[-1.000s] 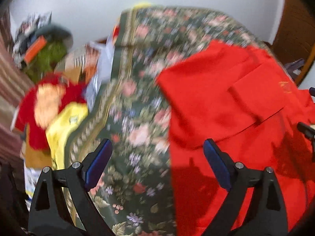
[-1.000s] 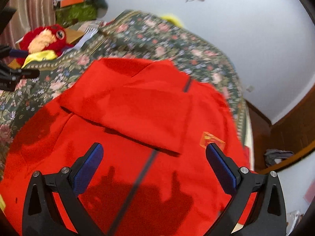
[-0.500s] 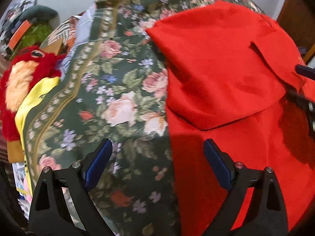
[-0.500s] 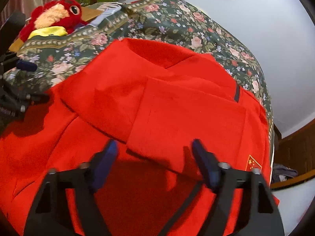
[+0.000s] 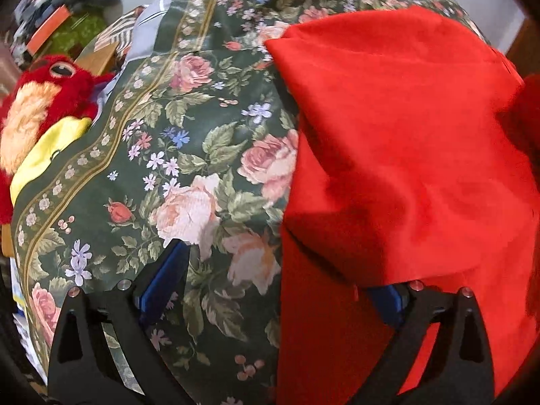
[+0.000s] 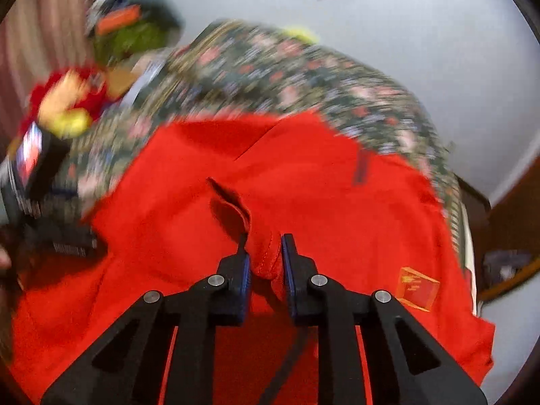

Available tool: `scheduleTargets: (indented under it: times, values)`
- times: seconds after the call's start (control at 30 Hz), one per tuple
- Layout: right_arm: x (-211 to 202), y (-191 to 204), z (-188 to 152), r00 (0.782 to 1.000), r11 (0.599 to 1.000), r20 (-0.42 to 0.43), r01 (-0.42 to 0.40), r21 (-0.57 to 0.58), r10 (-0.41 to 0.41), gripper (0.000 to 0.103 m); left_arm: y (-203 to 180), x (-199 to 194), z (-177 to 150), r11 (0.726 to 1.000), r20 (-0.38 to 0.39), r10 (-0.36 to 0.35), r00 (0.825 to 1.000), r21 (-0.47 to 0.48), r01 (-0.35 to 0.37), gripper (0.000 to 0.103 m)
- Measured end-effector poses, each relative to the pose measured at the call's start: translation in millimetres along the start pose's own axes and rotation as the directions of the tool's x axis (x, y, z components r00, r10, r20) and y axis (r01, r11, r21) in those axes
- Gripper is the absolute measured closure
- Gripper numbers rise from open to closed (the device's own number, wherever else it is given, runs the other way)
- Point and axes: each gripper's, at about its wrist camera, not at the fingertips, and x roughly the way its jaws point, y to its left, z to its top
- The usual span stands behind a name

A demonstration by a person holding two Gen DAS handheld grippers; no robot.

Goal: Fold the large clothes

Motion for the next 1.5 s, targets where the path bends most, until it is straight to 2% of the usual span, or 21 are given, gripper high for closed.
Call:
scheduleTargets:
  times: [0.13,0.2,0.3,0.43,0.63,0.8,0.9,1.1,1.3,1.33,1.4,1.47,1.5]
  values:
    - [-38,-45,11,0.994,0.991,0.087,0.062,0.117,-0.072,0.088,10,2,3,0.997,0.014,0.024,1.000,-0.076,-0.023,0.004]
    - [-53,-66,12,0.989,0.980,0.113,0.074,0.183,-0.096,0.089,13,3,3,0.992,0.034,0.075,0.997,-0.108,-0.071,0.002]
    - [-71,-99,1,0.984,0.955,0.122,0.092,0.282,-0.131,0.089,18,5,1,0.985,0.051,0.076,0.996,-0.157,-0.068,0.000]
    - [-68,-125,-25,0.988,0.928,0.066,0.105,0.357,-0.138,0.089,18,4,0,0.979,0.066,0.105,0.992,-0.182,-0.091,0.000]
    - [-43,-150,-72,0.995,0.887,-0.056,0.097,0.452,-0.080,0.090,22,2,-2,0.975,0.065,0.103,0.993,-0.203,-0.088,0.000]
    - [-20,-160,-100,0.987,0.864,-0.163,0.091,0.494,-0.011,0.090,22,0,-5,0.975,0.054,0.118,0.991,-0.195,-0.106,0.000]
    - [-16,-167,-117,0.978,0.850,-0.207,0.117,0.514,-0.009,0.090,20,-1,-6,0.976,0.036,0.120,0.992,-0.185,-0.112,0.000]
    - [-33,-176,-130,0.978,0.841,-0.209,0.089,0.533,0.029,0.090,15,-17,-14,0.982,-0.007,0.127,0.992,-0.141,-0.127,0.000]
    - [-67,-176,-125,0.984,0.860,-0.176,0.080,0.504,0.012,0.089,16,-63,-23,0.983,0.038,0.116,0.992,-0.147,-0.110,0.000]
    - [-72,-176,-124,0.986,0.860,-0.166,0.072,0.505,0.015,0.087,16,-75,-23,0.984,0.051,0.102,0.993,-0.155,-0.093,0.000]
    - [-87,-178,-120,0.990,0.860,-0.143,0.065,0.505,0.009,0.079,15,-96,-25,0.983,0.079,0.087,0.993,-0.169,-0.073,0.000]
    - [-104,-180,-118,0.994,0.863,-0.110,0.068,0.501,-0.014,0.058,12,-119,-25,0.983,0.115,0.077,0.990,-0.176,-0.056,0.000]
    - [-114,-182,-117,0.996,0.864,-0.086,0.069,0.498,-0.030,0.054,9,-133,-25,0.983,0.141,0.066,0.988,-0.177,-0.040,0.000]
